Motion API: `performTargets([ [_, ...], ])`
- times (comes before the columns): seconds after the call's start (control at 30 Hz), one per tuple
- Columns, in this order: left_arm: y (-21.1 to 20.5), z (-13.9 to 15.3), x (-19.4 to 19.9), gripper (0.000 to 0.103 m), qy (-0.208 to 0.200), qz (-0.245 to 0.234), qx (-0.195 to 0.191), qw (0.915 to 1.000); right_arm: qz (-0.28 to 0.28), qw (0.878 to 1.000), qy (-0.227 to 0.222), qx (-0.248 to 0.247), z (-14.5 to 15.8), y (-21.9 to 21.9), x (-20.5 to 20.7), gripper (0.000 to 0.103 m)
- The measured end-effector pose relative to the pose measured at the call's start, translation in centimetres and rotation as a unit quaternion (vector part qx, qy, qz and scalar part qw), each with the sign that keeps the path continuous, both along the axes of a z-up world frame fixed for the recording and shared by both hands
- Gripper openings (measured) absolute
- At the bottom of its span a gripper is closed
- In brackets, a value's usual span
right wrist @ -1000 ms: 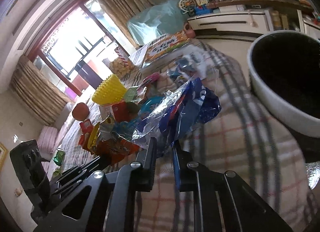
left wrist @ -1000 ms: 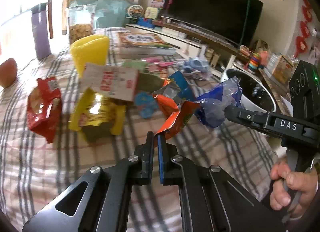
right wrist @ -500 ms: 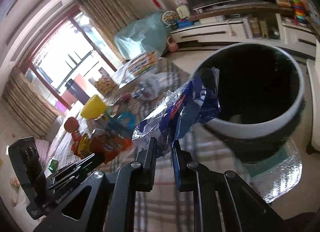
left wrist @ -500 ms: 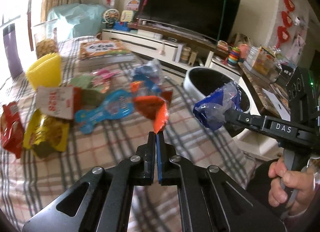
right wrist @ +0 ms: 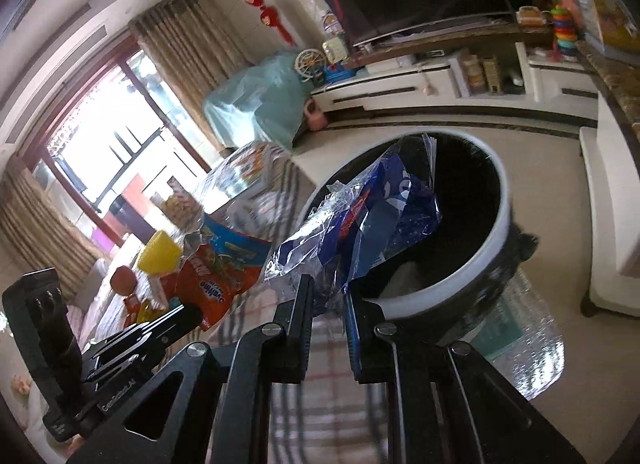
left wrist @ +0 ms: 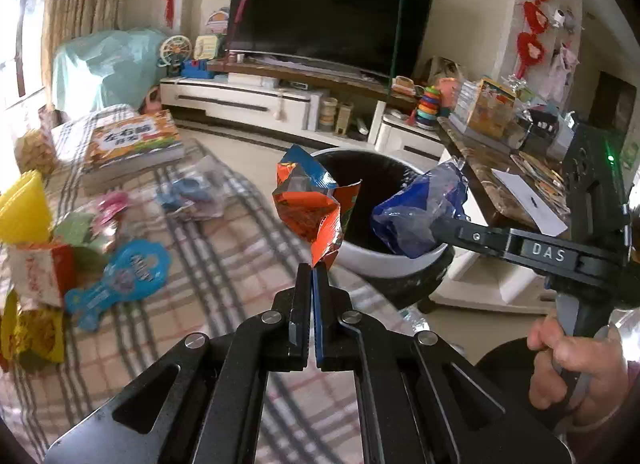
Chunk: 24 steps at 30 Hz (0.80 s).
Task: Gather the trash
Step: 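Carry wrapper and bag over the trash bin and open both tools to drop them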
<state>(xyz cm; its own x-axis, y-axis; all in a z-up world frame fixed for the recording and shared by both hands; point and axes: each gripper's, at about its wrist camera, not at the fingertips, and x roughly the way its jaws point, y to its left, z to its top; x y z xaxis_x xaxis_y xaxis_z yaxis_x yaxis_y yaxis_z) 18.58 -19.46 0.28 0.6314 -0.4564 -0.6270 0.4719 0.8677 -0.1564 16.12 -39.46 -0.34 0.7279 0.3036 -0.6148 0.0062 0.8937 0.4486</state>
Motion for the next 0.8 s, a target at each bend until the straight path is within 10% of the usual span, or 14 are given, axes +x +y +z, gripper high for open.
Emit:
performTargets([
  [0.8, -5.7, -0.8, 4.5, 0.001, 0.019, -0.022, 0.013, 0.9995, -0.003, 0.998, 0.039, -0.045, -1.0, -4.2, 3.8, 0.015],
])
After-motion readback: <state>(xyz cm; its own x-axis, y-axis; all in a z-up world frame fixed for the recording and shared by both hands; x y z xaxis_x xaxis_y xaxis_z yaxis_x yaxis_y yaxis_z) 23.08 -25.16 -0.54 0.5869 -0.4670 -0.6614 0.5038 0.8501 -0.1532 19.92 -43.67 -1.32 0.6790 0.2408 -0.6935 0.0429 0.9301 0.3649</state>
